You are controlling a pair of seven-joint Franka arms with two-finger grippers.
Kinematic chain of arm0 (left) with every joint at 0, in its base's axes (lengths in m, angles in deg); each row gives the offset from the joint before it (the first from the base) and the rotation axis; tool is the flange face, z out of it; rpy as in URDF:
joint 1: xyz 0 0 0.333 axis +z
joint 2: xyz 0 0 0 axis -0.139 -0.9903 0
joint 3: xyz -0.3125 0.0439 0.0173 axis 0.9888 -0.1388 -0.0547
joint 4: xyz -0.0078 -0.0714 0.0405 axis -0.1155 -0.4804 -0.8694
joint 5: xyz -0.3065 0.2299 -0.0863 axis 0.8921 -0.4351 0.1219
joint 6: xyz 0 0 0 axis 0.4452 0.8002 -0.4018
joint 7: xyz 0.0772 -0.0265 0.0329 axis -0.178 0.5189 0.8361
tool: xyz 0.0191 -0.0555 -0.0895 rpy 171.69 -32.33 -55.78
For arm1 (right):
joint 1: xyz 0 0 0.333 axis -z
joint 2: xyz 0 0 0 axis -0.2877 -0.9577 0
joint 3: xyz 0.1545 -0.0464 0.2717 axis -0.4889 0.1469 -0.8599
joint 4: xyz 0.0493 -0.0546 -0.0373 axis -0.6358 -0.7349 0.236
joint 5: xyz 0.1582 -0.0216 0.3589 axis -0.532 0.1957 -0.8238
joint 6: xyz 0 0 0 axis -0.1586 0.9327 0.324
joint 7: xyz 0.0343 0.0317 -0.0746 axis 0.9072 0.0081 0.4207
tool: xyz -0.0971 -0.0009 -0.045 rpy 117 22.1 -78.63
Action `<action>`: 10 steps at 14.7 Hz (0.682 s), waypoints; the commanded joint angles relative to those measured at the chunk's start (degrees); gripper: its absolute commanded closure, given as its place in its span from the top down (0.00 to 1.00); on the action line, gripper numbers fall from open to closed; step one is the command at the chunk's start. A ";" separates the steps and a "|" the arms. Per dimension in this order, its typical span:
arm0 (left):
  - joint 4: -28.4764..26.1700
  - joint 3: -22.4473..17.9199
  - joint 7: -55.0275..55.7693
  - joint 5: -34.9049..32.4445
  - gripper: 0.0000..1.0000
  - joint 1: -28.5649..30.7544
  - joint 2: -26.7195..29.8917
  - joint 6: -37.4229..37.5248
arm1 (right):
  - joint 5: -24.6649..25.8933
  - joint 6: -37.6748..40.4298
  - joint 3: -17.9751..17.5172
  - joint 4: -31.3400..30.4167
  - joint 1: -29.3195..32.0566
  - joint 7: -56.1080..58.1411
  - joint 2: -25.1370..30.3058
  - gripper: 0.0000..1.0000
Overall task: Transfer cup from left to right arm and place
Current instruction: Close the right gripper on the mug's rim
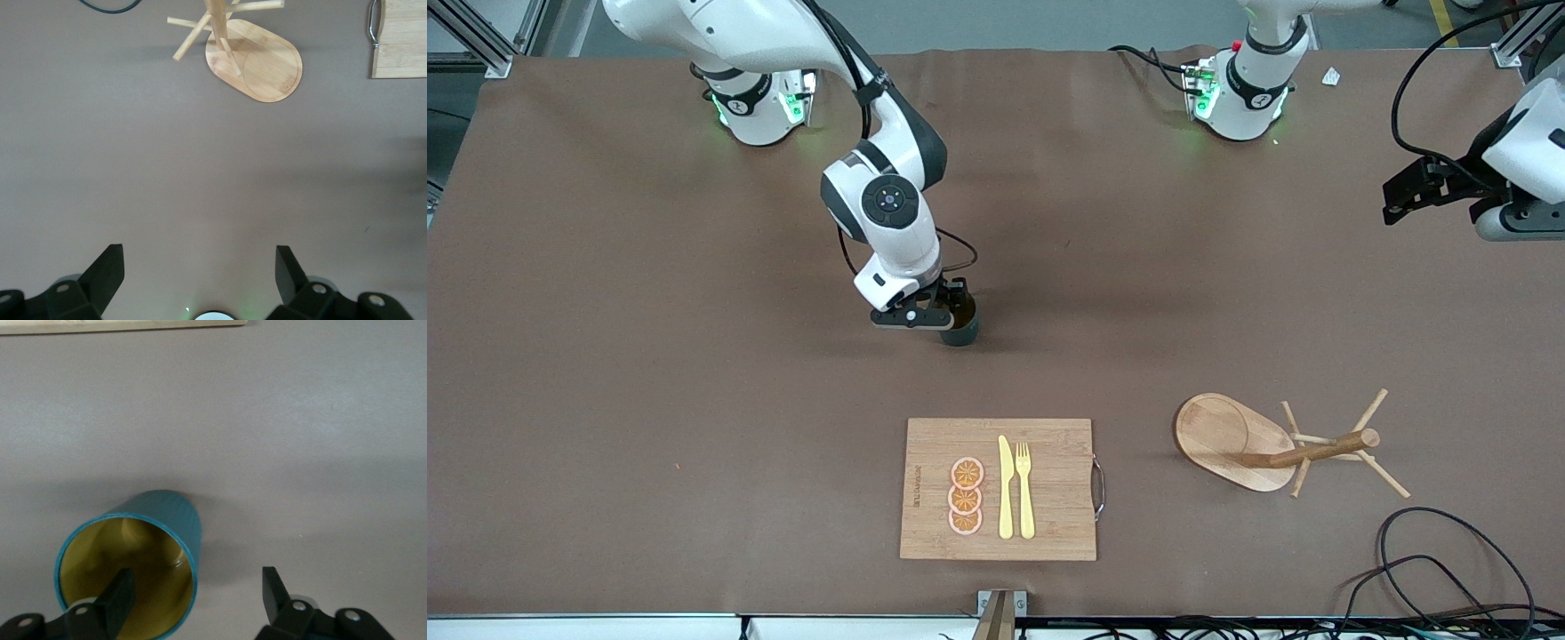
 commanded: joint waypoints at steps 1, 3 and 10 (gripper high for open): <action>-0.97 0.39 -0.13 0.79 1.00 0.06 1.35 0.19 | 1.23 -1.98 0.60 0.43 -0.70 -1.52 -1.68 0.81; -0.88 0.39 -0.22 1.23 1.00 0.06 1.27 -0.07 | 1.23 -3.30 0.60 0.25 -0.88 -1.52 -2.13 0.73; -0.88 -0.05 -0.13 3.16 1.00 0.41 1.09 -0.07 | 1.31 -3.40 0.60 0.25 -0.96 -1.52 -2.13 0.33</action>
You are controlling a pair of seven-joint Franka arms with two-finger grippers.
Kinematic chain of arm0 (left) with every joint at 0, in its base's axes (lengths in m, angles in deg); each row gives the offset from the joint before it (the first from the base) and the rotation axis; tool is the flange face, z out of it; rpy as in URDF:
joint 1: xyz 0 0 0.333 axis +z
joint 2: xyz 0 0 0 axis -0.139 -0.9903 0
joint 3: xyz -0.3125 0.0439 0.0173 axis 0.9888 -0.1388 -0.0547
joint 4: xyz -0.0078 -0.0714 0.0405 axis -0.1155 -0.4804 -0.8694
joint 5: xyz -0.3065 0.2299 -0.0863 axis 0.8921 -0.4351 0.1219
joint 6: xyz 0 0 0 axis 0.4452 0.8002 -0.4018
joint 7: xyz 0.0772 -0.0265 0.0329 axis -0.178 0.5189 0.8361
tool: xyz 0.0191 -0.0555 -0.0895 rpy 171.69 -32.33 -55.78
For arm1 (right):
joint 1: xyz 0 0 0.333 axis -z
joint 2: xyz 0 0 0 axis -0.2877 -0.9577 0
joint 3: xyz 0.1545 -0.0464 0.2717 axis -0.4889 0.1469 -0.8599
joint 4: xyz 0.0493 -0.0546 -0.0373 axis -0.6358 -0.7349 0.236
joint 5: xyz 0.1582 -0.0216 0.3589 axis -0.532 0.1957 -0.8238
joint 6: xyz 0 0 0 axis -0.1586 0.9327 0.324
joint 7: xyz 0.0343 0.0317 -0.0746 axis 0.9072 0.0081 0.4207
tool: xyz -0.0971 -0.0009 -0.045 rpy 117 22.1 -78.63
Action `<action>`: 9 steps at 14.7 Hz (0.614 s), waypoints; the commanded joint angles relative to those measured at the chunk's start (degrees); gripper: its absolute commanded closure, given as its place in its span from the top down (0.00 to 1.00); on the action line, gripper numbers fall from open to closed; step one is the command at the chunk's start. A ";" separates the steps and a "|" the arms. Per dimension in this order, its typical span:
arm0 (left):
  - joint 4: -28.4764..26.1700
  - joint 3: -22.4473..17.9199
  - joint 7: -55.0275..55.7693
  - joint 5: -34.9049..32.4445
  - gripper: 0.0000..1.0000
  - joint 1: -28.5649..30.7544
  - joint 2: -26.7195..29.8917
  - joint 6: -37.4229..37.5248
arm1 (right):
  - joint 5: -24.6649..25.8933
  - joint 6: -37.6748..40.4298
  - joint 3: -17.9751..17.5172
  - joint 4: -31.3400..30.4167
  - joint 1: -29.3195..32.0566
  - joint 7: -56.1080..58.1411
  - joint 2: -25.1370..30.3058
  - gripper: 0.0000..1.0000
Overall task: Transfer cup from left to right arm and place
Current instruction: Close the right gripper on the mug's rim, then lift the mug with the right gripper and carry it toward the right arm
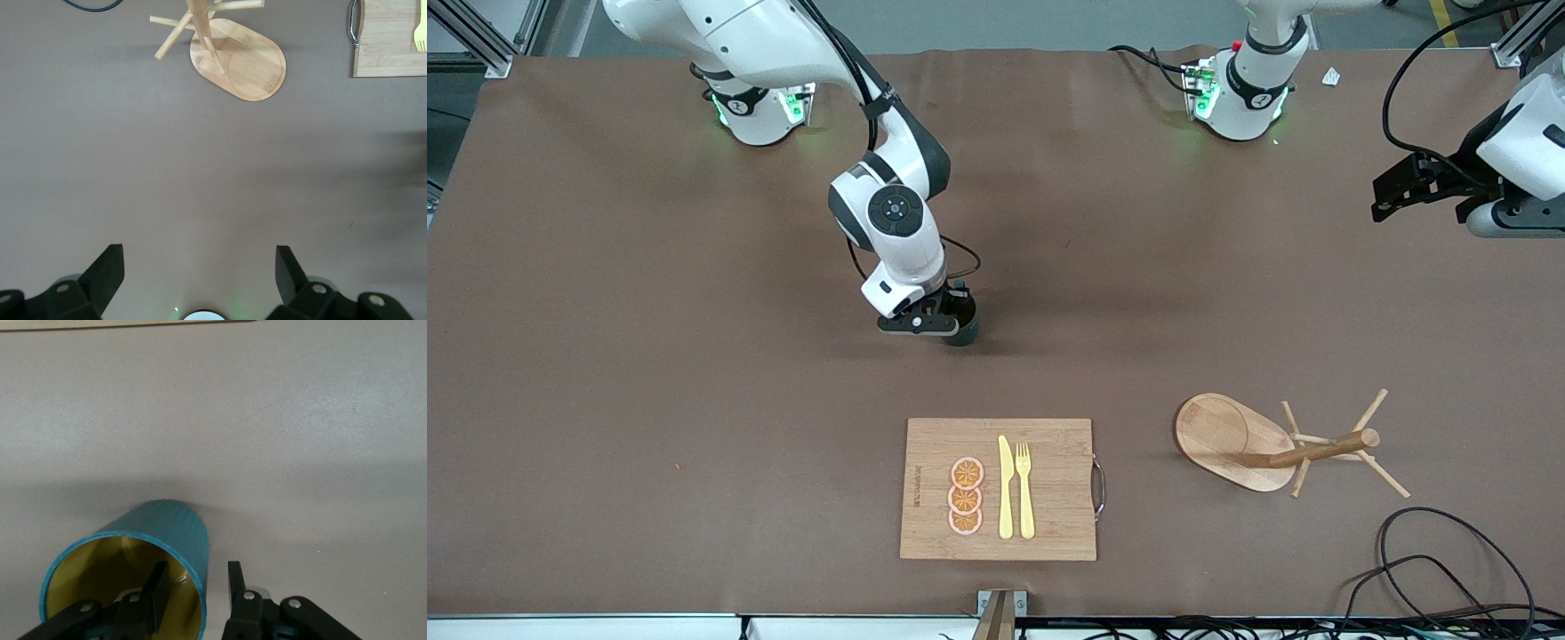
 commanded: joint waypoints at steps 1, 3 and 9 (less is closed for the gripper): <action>-0.55 -0.09 -0.13 0.70 1.00 0.20 1.08 0.02 | 1.10 -0.32 0.55 0.25 -0.82 -1.50 0.01 0.26; -0.46 -0.09 -0.13 0.70 1.00 0.20 1.26 0.20 | 1.10 -0.32 0.55 0.25 -0.90 -1.50 0.01 0.15; -0.29 -0.18 -0.13 0.44 1.00 0.20 1.26 0.20 | 0.92 3.19 0.47 0.34 -0.38 -2.37 0.97 0.00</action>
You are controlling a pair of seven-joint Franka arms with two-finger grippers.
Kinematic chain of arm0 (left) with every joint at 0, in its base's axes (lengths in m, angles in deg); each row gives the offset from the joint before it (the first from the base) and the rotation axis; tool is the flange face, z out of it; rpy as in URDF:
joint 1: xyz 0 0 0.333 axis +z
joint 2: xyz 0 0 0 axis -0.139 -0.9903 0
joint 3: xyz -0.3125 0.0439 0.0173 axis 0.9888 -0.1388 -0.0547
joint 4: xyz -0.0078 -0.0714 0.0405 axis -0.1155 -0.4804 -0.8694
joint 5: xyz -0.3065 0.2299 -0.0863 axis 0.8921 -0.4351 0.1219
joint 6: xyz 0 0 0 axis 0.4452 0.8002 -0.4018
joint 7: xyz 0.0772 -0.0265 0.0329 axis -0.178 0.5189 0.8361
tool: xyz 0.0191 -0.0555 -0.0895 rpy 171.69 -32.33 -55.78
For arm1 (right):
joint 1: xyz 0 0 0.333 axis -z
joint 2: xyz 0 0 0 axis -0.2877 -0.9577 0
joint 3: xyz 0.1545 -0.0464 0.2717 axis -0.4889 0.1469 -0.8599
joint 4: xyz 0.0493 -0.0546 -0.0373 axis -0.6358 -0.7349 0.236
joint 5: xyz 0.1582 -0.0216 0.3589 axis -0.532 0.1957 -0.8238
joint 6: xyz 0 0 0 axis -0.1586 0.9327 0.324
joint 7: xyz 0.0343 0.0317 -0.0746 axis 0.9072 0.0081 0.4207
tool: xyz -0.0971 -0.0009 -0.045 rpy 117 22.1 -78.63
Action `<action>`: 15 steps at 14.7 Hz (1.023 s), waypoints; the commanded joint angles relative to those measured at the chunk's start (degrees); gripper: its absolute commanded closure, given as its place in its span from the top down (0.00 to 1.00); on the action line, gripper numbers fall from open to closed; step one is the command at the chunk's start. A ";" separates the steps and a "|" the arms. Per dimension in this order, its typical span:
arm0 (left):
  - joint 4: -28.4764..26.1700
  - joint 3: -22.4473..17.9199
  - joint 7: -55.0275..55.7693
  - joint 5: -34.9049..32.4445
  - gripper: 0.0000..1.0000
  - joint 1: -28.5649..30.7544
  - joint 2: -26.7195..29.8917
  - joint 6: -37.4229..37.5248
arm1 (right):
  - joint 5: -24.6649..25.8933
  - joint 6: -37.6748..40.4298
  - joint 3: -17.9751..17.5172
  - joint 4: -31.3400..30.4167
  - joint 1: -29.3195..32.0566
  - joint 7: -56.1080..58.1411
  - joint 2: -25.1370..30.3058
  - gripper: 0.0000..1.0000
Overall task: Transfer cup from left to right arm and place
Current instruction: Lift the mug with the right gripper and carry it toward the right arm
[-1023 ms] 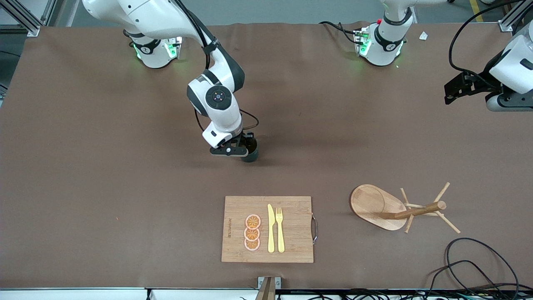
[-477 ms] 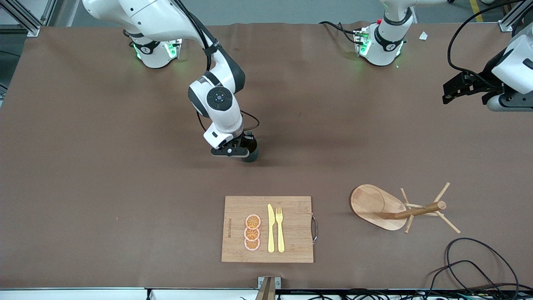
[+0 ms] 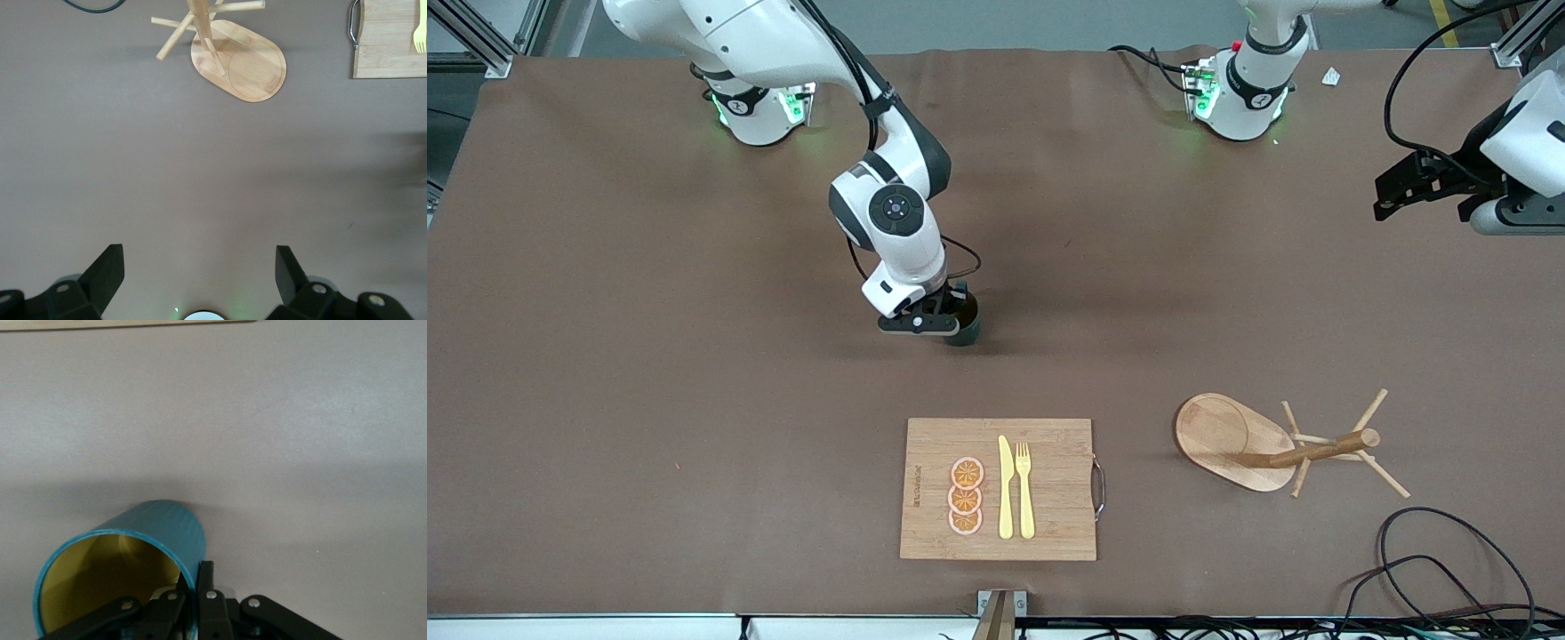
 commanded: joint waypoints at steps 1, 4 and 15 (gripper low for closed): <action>-0.30 -0.09 -0.13 0.44 1.00 0.18 0.96 0.20 | 0.73 2.75 0.33 0.09 -0.31 -2.56 1.66 0.00; -0.21 0.09 -0.13 0.44 1.00 0.18 0.87 0.11 | 1.25 8.62 0.59 -0.17 1.01 -1.17 7.89 0.00; -0.12 -0.26 -1.18 0.35 1.00 0.27 0.70 0.29 | 0.91 32.71 0.59 -7.28 16.37 15.34 39.27 0.00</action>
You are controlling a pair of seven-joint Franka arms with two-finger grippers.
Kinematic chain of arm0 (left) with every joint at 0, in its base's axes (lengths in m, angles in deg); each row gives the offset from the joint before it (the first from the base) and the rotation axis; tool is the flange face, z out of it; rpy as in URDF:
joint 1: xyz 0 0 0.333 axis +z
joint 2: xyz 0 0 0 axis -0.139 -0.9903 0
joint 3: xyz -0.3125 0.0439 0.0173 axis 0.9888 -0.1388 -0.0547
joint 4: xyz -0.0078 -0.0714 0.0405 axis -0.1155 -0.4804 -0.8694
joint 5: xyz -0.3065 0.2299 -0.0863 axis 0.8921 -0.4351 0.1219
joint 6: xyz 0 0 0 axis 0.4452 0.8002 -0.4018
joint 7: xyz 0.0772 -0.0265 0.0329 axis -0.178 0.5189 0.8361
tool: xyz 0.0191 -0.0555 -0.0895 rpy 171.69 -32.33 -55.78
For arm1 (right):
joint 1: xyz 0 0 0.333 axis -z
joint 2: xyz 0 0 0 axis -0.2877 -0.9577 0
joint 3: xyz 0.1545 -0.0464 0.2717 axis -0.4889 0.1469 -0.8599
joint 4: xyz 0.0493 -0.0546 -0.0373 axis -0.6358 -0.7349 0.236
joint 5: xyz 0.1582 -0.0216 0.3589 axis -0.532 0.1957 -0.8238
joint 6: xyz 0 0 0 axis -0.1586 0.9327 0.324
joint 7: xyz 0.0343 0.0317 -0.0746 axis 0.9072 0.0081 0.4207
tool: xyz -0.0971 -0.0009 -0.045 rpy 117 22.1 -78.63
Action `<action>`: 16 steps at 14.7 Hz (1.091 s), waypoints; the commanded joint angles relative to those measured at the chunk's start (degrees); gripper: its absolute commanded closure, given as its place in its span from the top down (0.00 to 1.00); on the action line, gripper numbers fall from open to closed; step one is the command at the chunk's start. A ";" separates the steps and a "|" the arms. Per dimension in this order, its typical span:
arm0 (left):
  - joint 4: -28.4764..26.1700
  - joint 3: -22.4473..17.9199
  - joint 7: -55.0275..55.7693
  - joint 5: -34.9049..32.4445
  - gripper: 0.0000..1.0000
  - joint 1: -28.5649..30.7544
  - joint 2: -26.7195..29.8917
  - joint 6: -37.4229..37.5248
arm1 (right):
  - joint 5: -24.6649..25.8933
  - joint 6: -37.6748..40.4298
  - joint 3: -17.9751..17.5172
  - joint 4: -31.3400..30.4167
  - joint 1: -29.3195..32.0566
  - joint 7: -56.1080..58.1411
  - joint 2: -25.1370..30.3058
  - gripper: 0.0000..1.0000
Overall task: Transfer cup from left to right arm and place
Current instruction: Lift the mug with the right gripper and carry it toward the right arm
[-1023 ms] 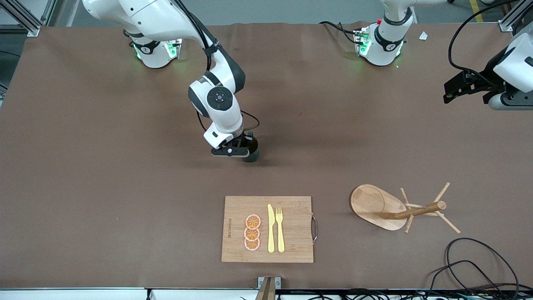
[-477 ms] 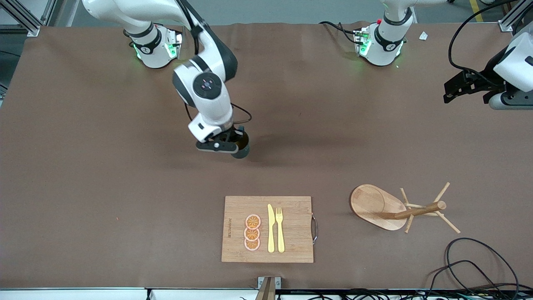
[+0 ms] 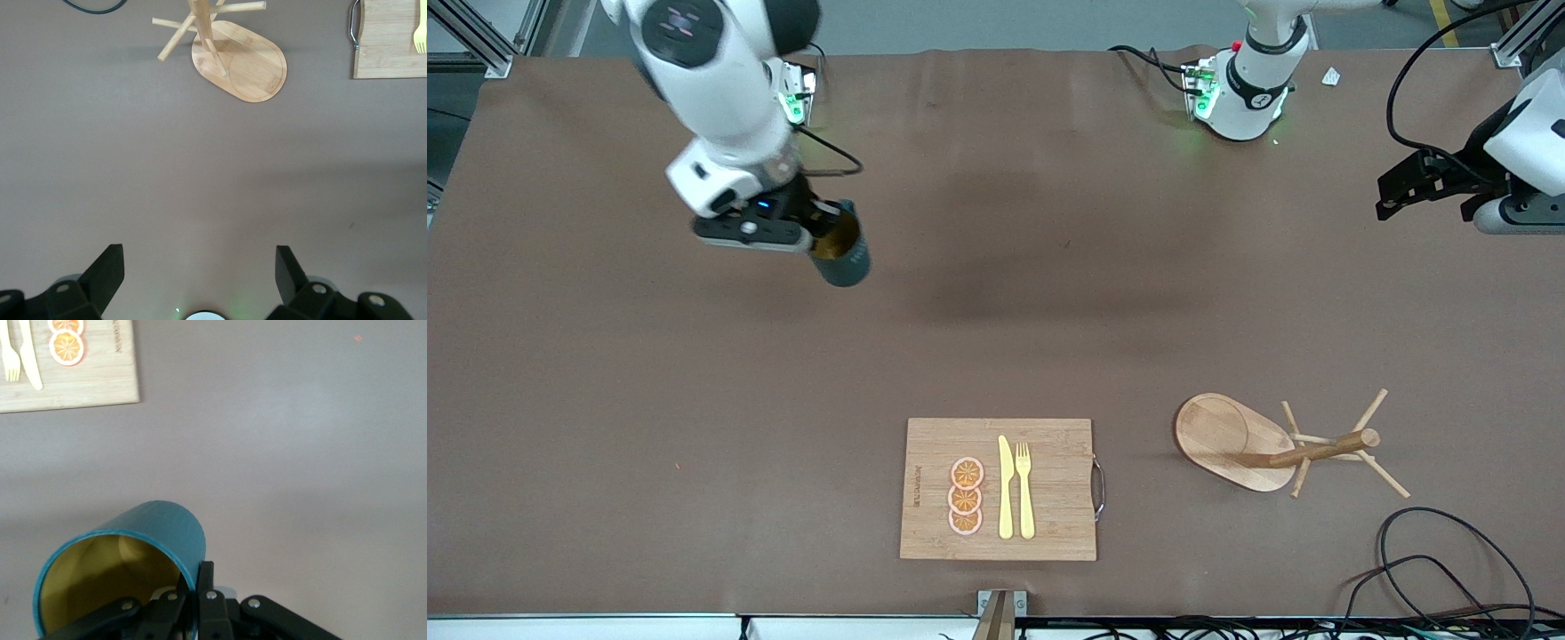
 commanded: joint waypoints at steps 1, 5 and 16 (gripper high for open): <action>-0.17 -0.05 -0.85 0.35 1.00 0.24 0.67 0.30 | 0.01 1.97 -0.77 -5.51 6.55 4.68 6.93 0.00; -0.17 0.03 -0.94 0.26 1.00 0.16 0.67 0.30 | -0.08 2.00 3.52 -10.51 9.82 11.16 10.45 0.00; -0.17 0.65 -0.58 0.17 1.00 -0.28 0.41 -0.41 | 9.92 -11.27 9.51 -19.40 21.43 68.72 5.71 0.00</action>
